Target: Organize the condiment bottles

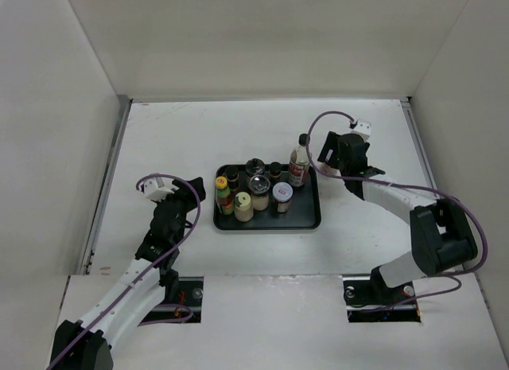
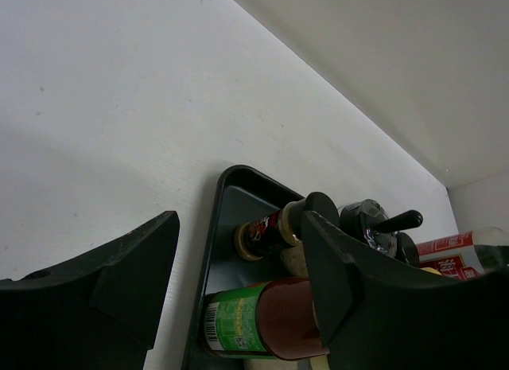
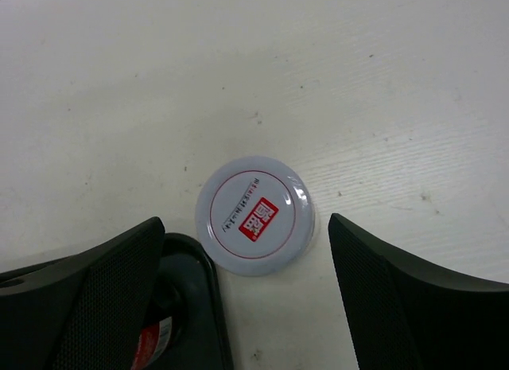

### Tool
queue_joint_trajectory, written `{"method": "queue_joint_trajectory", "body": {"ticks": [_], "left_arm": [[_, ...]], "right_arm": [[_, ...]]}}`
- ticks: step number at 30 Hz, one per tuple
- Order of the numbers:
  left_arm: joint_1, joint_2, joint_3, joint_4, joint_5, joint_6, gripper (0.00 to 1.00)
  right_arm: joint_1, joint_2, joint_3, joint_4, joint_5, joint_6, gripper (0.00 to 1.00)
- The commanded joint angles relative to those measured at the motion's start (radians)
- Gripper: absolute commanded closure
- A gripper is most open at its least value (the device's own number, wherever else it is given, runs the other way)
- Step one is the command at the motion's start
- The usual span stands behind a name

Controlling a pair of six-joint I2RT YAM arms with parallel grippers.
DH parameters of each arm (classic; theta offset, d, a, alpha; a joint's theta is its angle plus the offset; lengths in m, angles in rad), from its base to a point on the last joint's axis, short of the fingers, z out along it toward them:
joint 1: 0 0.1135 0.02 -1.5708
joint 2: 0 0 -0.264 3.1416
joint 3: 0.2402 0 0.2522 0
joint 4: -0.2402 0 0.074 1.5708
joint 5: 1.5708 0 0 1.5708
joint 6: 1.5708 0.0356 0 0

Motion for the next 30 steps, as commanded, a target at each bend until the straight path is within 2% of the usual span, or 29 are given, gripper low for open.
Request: {"method": "queue_joint_trajectory", "body": {"ticks": [1,6,8,13,19,25,30], "left_arm": [[0.007,-0.010,-0.011,0.042,-0.005,0.010,0.39],[0.001,-0.007,-0.008,0.042,-0.007,0.010,0.39],[0.005,0.001,-0.008,0.044,-0.002,0.010,0.39],[-0.001,-0.004,-0.006,0.045,-0.005,0.010,0.39],[0.001,-0.001,-0.008,0.047,-0.005,0.010,0.39],[0.001,-0.002,-0.008,0.045,-0.005,0.009,0.39],[-0.002,-0.007,-0.008,0.044,-0.013,0.010,0.39]], "right_arm": [[-0.010,0.047,0.055,0.077,-0.042,-0.017,0.15],[-0.008,0.078,0.054,0.096,-0.032,-0.005,0.28],[-0.008,0.072,0.042,0.105,-0.018,-0.001,0.37],[-0.002,-0.013,-0.021,0.117,0.068,0.002,0.50],[0.097,-0.268,-0.159,0.082,0.143,0.027,0.51],[0.251,-0.519,-0.248,-0.067,0.203,0.071,0.52],[0.384,-0.571,-0.282,-0.110,0.215,0.119,0.52]]}}
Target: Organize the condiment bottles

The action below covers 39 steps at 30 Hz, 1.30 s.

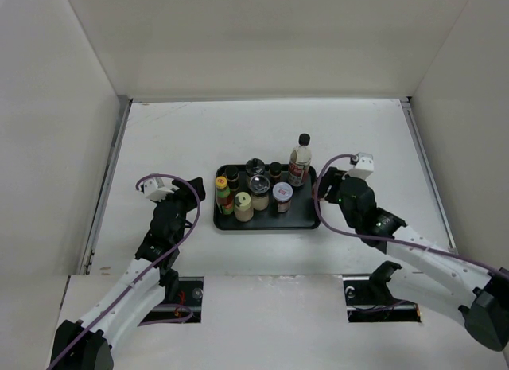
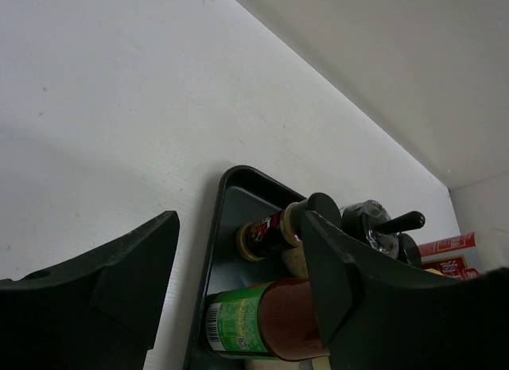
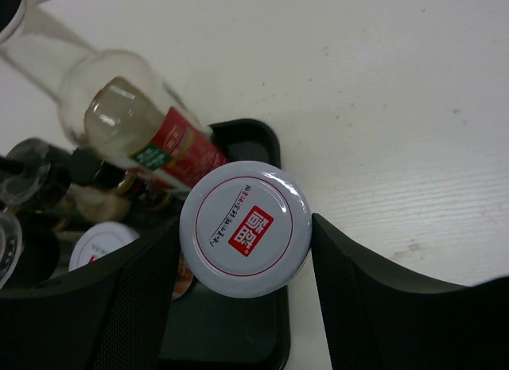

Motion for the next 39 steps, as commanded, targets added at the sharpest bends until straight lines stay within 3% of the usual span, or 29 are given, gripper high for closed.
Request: {"method": "queue_joint_trajectory", "body": {"ticks": [1,6,12,18,23,28,34,39], "left_arm": [[-0.003,-0.010,-0.008,0.044,-0.011,0.010,0.39],[0.007,-0.008,-0.011,0.042,-0.010,0.010,0.39],[0.013,-0.005,-0.011,0.041,-0.011,0.013,0.37],[0.022,-0.004,-0.012,0.039,-0.017,0.010,0.30],[0.020,-0.001,-0.014,0.039,-0.033,0.013,0.19],[0.022,0.004,-0.015,0.039,-0.053,0.013,0.02],[0.022,-0.017,-0.028,0.031,-0.117,0.030,0.00],[0.008,-0.004,-0.006,-0.030,-0.214,0.035,0.00]], "right_arm": [[0.085,-0.006,-0.004,0.047,0.050,0.057,0.51],[0.199,0.069,-0.004,0.120,0.076,0.071,0.51],[0.216,0.147,-0.004,0.154,0.078,0.085,0.50],[0.216,0.179,-0.027,0.180,0.089,0.083,0.38],[0.216,0.149,-0.040,0.183,0.086,0.080,0.25],[0.216,0.071,-0.035,0.168,0.084,0.051,0.14],[0.116,-0.050,-0.029,0.169,0.079,0.028,0.06],[-0.016,-0.046,-0.052,0.198,0.076,0.079,0.00]]}}
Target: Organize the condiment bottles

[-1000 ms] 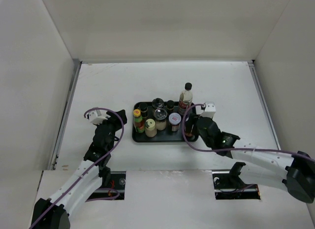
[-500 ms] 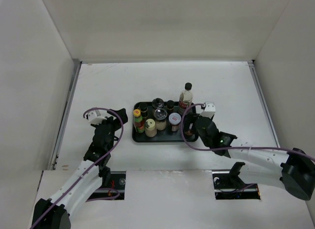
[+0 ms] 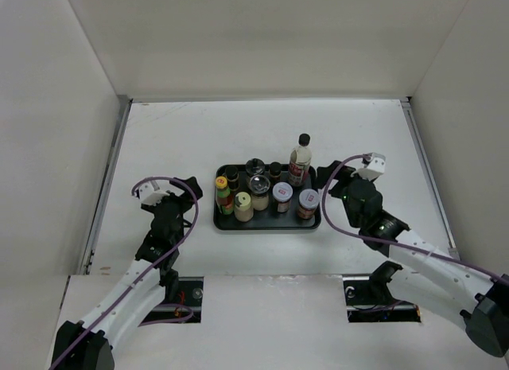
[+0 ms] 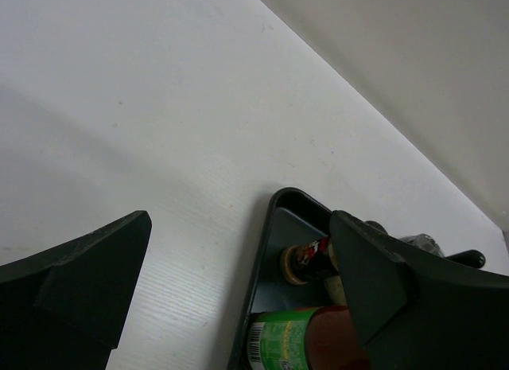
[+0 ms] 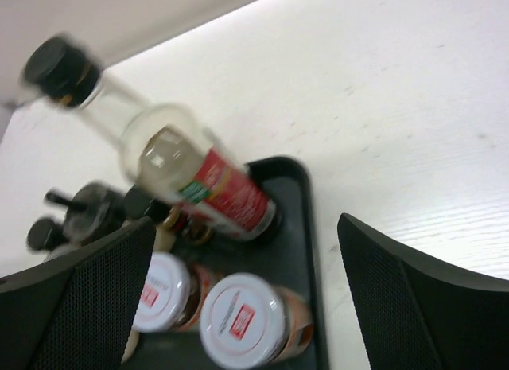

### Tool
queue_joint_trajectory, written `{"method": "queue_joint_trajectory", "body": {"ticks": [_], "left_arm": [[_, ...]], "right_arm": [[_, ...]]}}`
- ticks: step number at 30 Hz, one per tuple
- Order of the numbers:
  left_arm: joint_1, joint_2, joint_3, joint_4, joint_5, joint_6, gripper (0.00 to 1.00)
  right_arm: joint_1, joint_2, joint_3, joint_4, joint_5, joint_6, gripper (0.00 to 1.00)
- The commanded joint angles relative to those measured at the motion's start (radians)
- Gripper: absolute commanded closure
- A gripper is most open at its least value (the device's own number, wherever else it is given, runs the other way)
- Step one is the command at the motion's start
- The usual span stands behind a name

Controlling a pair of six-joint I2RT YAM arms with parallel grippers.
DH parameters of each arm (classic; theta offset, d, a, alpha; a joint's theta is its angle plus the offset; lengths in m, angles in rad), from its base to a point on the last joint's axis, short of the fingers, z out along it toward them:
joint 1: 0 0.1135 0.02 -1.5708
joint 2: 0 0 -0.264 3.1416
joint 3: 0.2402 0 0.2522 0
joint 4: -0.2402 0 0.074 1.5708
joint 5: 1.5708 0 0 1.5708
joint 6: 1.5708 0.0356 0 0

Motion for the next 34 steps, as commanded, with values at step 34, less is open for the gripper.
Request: {"method": "queue_joint_trajectory", "body": {"ticks": [34], "left_arm": [[0.030,0.153,0.100,-0.053,0.037,-0.001,0.00]], "right_arm": [[-0.151,0.093,-0.116,0.136,0.004,0.098,0.00]]}}
